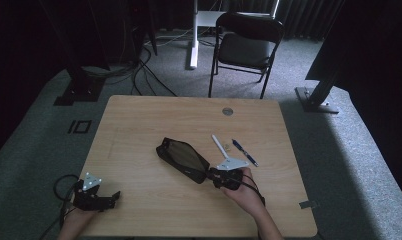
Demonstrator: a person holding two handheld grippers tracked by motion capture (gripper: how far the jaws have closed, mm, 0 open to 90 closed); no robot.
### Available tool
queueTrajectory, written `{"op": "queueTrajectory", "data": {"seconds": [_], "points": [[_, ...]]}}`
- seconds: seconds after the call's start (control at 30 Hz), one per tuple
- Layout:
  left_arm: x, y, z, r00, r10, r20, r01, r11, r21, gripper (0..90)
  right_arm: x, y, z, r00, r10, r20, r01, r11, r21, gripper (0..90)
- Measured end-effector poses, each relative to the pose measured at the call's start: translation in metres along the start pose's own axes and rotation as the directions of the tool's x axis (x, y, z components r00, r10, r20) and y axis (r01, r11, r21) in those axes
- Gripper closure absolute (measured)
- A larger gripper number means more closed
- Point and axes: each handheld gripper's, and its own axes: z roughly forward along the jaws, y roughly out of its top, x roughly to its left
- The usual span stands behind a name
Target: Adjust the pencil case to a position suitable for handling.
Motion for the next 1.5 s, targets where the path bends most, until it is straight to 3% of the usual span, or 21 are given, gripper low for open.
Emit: {"op": "queueTrajectory", "data": {"seconds": [0.27,0.57,1.07,1.5], "points": [[0.0,0.0,0.0,1.0,0.002,0.0,-0.002,1.0,0.002,0.3,-0.004,-0.016,-0.023,0.9995,0.01,0.029,-0.011,1.0,0.005,73.3],[0.0,0.0,0.0,1.0,0.002,0.0,-0.002,1.0,0.0,0.3,-0.013,-0.044,-0.049,0.9954,0.079,0.054,-0.079,0.997,-0.005,73.3],[0.0,0.0,0.0,1.0,0.002,0.0,-0.002,1.0,0.0,0.3,-0.013,-0.067,-0.085,0.9886,0.11,0.102,-0.11,0.994,-0.011,73.3],[0.0,0.0,0.0,1.0,0.002,0.0,-0.002,1.0,0.0,0.3,-0.013,-0.082,-0.104,0.9817,0.138,0.131,-0.136,0.99,-0.021,73.2]]}}
